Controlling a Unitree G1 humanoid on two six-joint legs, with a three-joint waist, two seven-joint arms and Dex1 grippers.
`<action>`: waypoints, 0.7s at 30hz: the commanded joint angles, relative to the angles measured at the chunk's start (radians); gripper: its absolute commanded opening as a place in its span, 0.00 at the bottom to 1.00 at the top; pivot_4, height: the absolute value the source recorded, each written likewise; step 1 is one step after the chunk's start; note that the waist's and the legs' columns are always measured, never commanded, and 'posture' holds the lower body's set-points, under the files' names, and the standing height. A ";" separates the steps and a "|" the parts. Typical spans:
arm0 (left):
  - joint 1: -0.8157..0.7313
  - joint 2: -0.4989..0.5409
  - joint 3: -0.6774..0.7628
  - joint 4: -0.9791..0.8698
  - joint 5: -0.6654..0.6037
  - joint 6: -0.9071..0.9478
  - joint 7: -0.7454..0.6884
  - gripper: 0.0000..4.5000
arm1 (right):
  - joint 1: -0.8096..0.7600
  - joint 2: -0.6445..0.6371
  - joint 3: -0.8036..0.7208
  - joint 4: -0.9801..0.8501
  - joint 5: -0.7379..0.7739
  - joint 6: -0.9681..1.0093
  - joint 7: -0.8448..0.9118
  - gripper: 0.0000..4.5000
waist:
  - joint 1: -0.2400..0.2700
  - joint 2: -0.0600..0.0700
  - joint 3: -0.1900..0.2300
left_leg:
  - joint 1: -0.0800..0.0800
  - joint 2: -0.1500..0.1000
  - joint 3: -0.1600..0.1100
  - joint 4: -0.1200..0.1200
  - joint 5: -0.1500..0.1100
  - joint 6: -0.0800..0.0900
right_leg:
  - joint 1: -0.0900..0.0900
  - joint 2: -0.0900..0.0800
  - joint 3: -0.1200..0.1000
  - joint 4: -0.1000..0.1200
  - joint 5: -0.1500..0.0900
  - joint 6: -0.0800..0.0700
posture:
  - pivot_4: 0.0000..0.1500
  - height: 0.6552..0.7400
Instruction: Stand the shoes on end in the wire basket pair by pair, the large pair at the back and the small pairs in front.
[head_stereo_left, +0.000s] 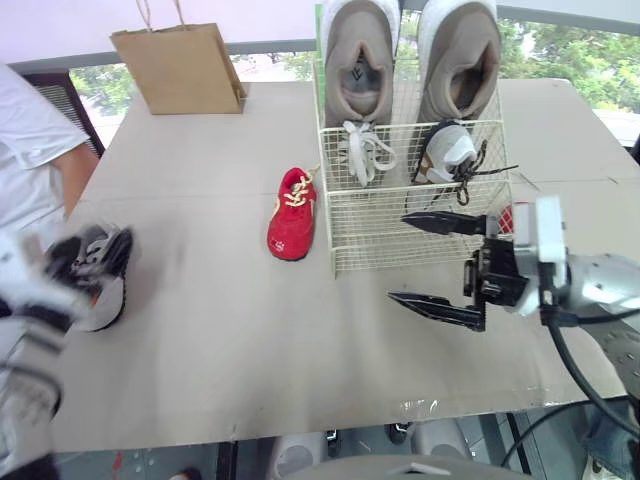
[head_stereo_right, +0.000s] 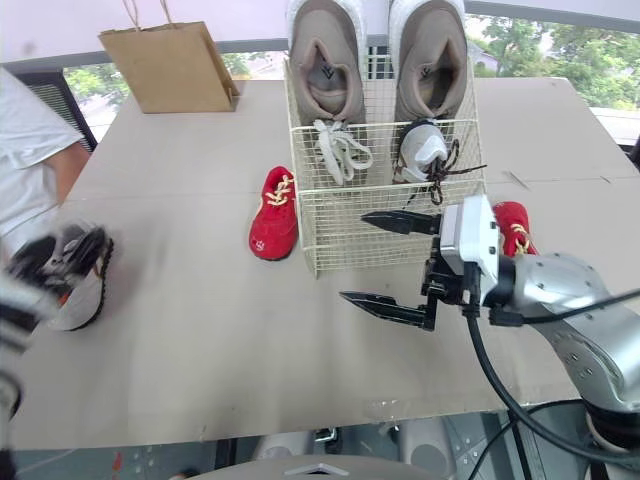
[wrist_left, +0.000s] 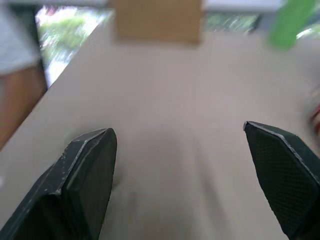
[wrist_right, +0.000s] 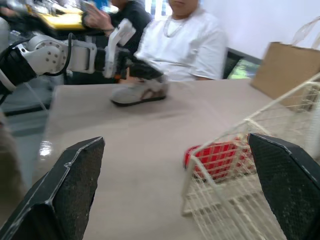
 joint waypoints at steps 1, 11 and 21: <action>0.051 -0.009 0.078 -0.041 -0.035 0.047 0.025 0.98 | -0.069 0.027 0.028 0.032 -0.002 -0.027 0.047 1.00 | 0.007 0.000 0.000 | 0.000 0.000 -0.001 0.000 0.000 0.000 | 0.000 -0.001 -0.001 0.000 0.000 0.000 | 1.00 1.00; 0.035 0.020 -0.020 0.088 0.073 0.057 0.003 0.98 | -0.133 0.030 0.056 0.086 -0.026 -0.017 0.127 1.00 | 0.023 -0.001 -0.001 | -0.001 0.000 -0.002 -0.001 0.000 -0.001 | -0.001 -0.006 -0.009 0.000 0.003 -0.005 | 1.00 1.00; -0.051 0.140 -0.063 0.327 0.027 0.102 -0.267 0.98 | -0.147 0.031 0.054 0.062 -0.025 0.008 0.116 1.00 | 0.030 0.008 -0.004 | -0.001 0.001 -0.003 -0.002 0.001 -0.002 | -0.002 -0.007 -0.012 0.002 0.003 -0.006 | 1.00 1.00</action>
